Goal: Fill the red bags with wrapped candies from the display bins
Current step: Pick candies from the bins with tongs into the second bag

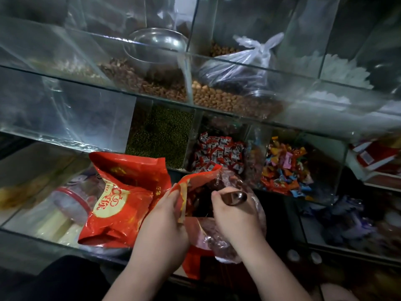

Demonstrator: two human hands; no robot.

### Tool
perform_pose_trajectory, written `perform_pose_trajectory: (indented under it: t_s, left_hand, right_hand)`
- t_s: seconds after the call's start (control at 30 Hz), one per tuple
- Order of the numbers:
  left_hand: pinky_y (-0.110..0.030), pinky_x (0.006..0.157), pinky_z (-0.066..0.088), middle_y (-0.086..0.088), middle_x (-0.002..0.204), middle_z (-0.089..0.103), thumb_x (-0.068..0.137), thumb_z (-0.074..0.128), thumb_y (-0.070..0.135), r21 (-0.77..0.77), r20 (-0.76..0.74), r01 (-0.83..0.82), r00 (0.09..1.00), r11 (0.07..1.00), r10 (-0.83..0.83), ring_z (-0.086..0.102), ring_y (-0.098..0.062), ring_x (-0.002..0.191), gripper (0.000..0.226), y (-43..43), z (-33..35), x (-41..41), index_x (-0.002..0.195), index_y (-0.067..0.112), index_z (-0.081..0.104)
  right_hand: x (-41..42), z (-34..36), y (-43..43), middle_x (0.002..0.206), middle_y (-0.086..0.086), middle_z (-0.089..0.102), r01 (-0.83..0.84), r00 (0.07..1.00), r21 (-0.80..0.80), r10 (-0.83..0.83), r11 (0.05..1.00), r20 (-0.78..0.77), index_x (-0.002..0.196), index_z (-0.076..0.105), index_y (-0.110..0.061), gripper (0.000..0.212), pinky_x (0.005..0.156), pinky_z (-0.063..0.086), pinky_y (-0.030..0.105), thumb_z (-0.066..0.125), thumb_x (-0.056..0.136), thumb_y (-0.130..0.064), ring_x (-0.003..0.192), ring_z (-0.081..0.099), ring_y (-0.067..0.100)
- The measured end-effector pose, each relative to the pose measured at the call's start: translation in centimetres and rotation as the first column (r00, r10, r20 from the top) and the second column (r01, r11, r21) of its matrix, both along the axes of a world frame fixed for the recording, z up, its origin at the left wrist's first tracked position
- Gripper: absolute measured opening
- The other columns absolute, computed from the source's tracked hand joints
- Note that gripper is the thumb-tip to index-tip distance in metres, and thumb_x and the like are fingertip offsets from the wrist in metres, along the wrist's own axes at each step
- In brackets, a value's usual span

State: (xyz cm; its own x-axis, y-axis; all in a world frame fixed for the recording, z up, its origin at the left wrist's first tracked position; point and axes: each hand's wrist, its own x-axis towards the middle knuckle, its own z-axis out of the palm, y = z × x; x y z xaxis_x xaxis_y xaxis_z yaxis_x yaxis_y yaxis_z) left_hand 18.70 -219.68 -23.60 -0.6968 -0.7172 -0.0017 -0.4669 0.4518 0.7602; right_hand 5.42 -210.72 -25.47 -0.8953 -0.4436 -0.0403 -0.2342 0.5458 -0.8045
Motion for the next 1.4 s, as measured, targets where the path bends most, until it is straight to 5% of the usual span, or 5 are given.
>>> perform_pose_trajectory:
  t_s: [0.13,0.27,0.57,1.03,1.4]
  left_hand:
    - [-0.016,0.105,0.029,0.006,0.150,0.047,0.077,0.059,0.004,-0.037,0.013,-0.033,0.999,0.999,0.033,0.045,-0.012,0.135,0.079,-0.4,-0.4,-0.1,0.152,0.021,0.039]
    - [-0.018,0.106,0.028,0.005,0.152,0.046,0.078,0.058,0.003,-0.041,0.022,-0.022,1.000,0.999,0.023,0.044,-0.014,0.136,0.078,-0.3,-0.7,0.0,0.152,0.020,0.038]
    - [-0.023,0.106,0.034,0.000,0.150,0.049,0.087,0.060,0.007,-0.054,0.030,-0.050,0.998,0.997,0.052,0.048,-0.019,0.134,0.066,0.2,-0.5,0.1,0.150,0.016,0.042]
    - [-0.043,0.107,0.047,0.001,0.145,0.055,0.090,0.062,0.015,0.016,-0.035,-0.071,0.997,0.997,0.071,0.054,-0.017,0.129,0.068,0.7,0.9,0.8,0.152,0.022,0.038]
    - [-0.031,0.115,0.023,0.003,0.156,0.032,0.085,0.071,0.027,-0.358,-0.154,-0.113,0.986,0.927,0.061,0.028,-0.014,0.145,0.063,2.6,1.4,0.0,0.143,0.024,0.045]
  right_hand:
    - [-0.7,0.4,1.1,0.070,0.006,0.076,0.085,0.944,-0.102,-0.047,0.991,0.328,0.079,0.071,-0.019,0.024,0.077,0.065,0.050,0.061,0.076,-0.041,0.070,0.078,0.022]
    - [-0.2,0.4,0.9,0.073,0.007,0.077,0.158,0.913,-0.166,-0.080,0.973,0.401,0.076,0.074,-0.027,0.015,0.076,0.063,0.059,0.069,0.079,-0.040,0.070,0.079,0.029]
    - [1.1,0.6,2.9,0.081,0.014,0.080,0.466,0.768,-0.412,-0.127,0.783,0.628,0.095,0.074,-0.011,0.011,0.061,0.066,0.035,0.071,0.098,-0.021,0.071,0.080,0.031]
    - [1.6,2.2,7.0,0.086,0.026,0.078,0.538,0.748,-0.558,-0.052,0.632,0.662,0.105,0.068,0.002,0.026,0.064,0.065,0.035,0.067,0.101,-0.023,0.083,0.080,0.036]
    - [2.9,3.8,10.5,0.088,0.029,0.077,0.487,0.787,-0.626,0.004,0.609,0.617,0.099,0.069,0.001,0.007,0.069,0.066,0.037,0.071,0.093,0.002,0.085,0.079,0.038]
